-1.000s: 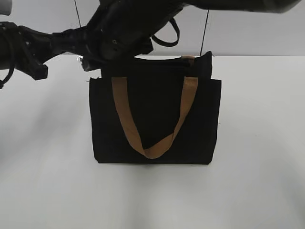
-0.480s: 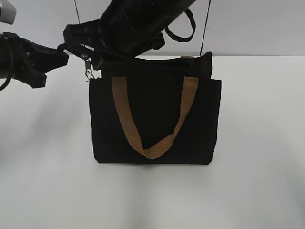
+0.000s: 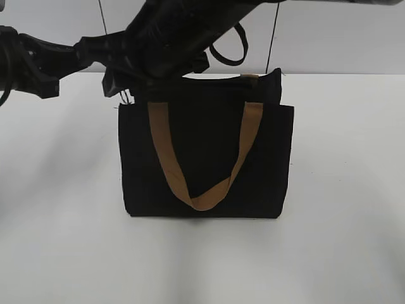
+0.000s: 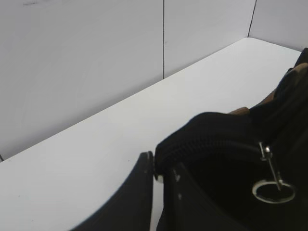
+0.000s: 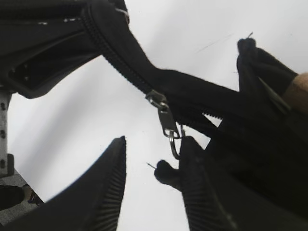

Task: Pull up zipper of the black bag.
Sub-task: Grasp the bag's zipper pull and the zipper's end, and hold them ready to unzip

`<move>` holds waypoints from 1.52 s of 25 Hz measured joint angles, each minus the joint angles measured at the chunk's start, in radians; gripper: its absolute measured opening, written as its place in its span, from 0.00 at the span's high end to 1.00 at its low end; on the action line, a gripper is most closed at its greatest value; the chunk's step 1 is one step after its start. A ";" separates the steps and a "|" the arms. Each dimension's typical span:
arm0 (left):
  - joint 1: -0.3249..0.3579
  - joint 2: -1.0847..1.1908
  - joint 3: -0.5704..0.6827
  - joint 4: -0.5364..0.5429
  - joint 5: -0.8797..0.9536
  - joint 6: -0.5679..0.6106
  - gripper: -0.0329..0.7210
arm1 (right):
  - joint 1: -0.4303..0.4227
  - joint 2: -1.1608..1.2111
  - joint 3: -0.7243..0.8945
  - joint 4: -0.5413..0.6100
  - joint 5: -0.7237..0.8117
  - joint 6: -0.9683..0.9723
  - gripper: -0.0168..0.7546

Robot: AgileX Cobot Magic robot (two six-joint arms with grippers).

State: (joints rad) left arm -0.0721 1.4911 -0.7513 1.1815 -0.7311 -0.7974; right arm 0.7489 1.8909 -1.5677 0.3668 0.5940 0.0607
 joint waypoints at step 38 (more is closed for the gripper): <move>-0.010 -0.004 0.059 0.123 0.131 -0.134 0.93 | -0.043 -0.025 0.001 0.118 0.069 -0.161 1.00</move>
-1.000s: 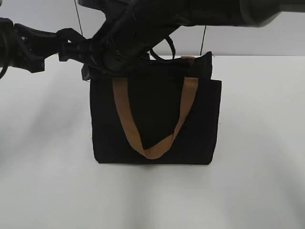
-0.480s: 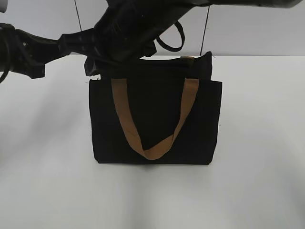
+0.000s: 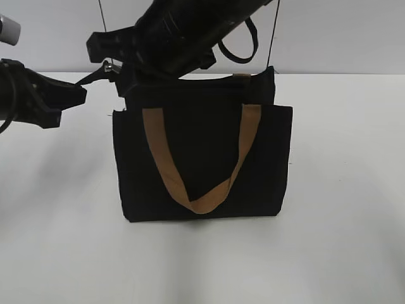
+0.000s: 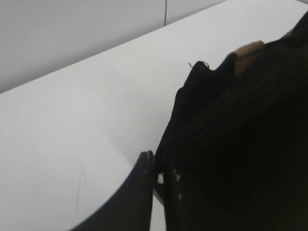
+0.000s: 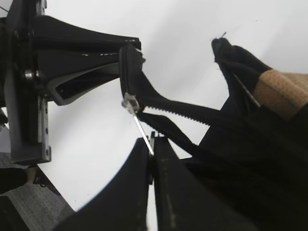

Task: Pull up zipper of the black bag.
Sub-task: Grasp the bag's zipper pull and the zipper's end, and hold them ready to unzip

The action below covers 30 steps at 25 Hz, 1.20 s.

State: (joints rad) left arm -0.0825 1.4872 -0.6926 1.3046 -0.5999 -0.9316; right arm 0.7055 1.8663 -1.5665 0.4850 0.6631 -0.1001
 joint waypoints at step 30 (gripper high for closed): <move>0.000 -0.121 0.000 -0.008 0.125 0.000 0.93 | -0.076 -0.003 -0.052 0.063 0.217 -0.183 1.00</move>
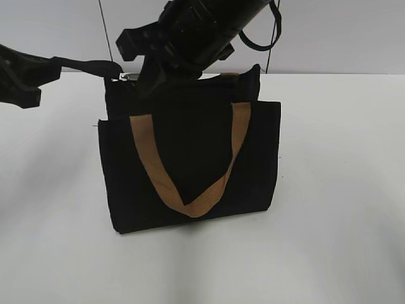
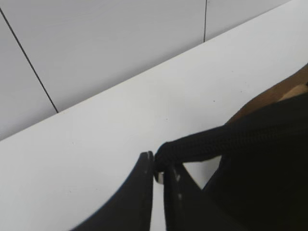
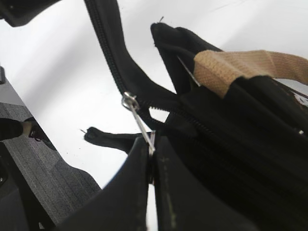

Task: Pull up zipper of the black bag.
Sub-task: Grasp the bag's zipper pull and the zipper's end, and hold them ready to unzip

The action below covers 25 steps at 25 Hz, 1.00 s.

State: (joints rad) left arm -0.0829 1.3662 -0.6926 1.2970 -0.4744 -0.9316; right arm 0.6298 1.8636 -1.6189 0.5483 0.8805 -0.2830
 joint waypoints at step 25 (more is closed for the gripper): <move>-0.002 -0.176 0.001 0.028 0.028 -0.022 0.93 | -0.002 0.025 -0.011 0.029 0.133 -0.115 1.00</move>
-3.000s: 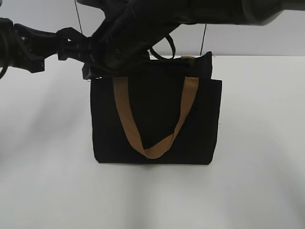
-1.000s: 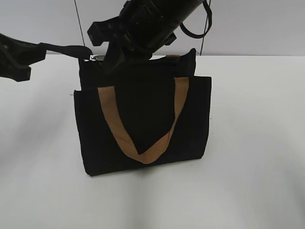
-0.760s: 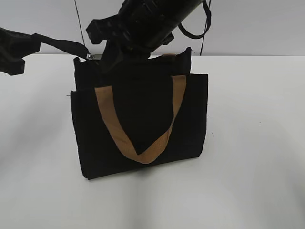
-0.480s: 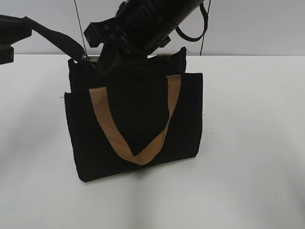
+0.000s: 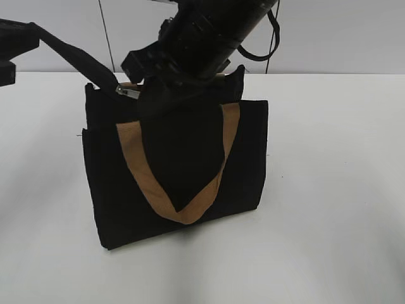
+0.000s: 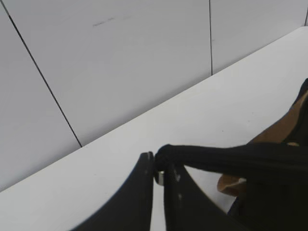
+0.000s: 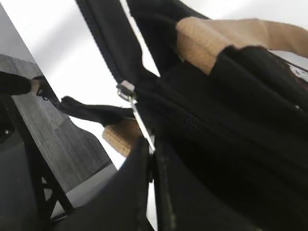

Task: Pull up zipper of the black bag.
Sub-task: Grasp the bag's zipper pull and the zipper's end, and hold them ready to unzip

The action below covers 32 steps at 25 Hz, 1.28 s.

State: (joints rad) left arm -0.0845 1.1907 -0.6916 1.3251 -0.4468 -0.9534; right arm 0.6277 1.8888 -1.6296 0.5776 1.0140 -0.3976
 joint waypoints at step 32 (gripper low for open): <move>0.000 -0.012 -0.012 -0.011 0.148 -0.003 0.93 | -0.066 -0.001 -0.003 -0.287 0.147 0.108 1.00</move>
State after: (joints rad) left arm -0.0846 1.1788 -0.7038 1.3145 -0.2986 -0.9565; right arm 0.5620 1.8878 -1.6324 0.2906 1.1611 -0.2896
